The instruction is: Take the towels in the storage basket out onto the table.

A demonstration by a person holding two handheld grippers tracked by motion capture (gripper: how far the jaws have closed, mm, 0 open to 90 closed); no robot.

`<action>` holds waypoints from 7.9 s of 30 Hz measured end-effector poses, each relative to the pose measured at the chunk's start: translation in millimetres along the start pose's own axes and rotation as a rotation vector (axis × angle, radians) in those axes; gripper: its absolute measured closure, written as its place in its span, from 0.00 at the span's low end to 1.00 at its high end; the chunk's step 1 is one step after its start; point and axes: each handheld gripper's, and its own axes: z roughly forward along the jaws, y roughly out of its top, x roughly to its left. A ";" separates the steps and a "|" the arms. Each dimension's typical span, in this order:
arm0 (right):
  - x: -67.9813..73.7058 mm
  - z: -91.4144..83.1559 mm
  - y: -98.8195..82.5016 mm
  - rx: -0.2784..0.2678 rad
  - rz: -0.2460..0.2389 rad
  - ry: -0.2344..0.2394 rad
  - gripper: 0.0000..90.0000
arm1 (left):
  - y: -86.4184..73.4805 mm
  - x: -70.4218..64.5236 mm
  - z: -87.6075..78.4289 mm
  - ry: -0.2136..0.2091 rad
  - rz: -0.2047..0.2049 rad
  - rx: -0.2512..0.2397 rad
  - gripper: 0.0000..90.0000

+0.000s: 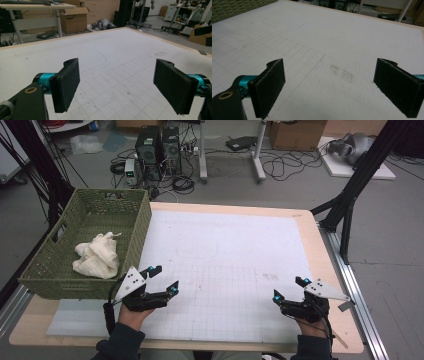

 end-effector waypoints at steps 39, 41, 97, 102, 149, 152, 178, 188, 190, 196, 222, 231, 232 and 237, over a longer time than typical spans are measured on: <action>4.4 3.0 -2.5 0.019 0.024 0.053 0.11 | 81.0 23.7 -50.9 0.091 0.009 -0.069 0.28; 4.8 2.8 -2.5 0.019 0.025 0.054 0.11 | 92.0 34.4 -61.1 0.087 0.016 -0.075 0.28; 7.3 1.8 -3.2 0.035 -0.006 0.040 0.11 | 36.4 240.0 -23.4 0.488 -0.368 0.718 0.23; 7.5 0.5 -3.9 0.041 0.005 0.037 0.11 | 30.4 240.1 -19.8 0.485 -0.377 0.785 0.23; 9.5 -1.5 -0.8 0.020 -0.004 0.034 0.11 | 94.9 206.6 -73.5 0.497 -0.219 0.147 0.80; 9.9 -0.4 -0.2 0.015 -0.003 0.035 0.10 | 99.7 202.4 -76.0 0.488 -0.200 0.118 0.80; 16.7 7.7 2.8 0.032 -0.017 0.069 0.11 | 149.1 104.7 -38.6 0.160 -0.021 -0.085 0.80; 16.2 7.5 4.2 0.017 0.028 0.089 0.11 | 132.7 58.3 10.9 0.014 0.022 -0.029 0.79; 16.4 7.3 4.4 0.019 0.039 0.091 0.11 | 125.1 48.4 22.0 -0.020 0.037 -0.007 0.79; 18.8 10.2 5.7 0.030 0.001 0.079 0.11 | 100.2 25.1 50.5 -0.100 0.061 0.051 0.78; 22.5 37.8 16.2 0.077 -0.021 0.098 0.11 | 8.6 -25.4 126.2 -0.189 0.099 0.356 0.59; 20.2 35.4 15.1 0.075 -0.016 0.089 0.11 | 17.9 -14.3 116.0 -0.090 0.049 0.279 0.24; 20.0 35.3 14.9 0.075 -0.017 0.088 0.11 | 21.7 -11.4 110.8 -0.081 0.050 0.260 0.24; 20.9 35.3 15.3 0.063 -0.019 0.086 0.11 | 29.9 1.3 86.8 -0.063 0.051 0.225 0.24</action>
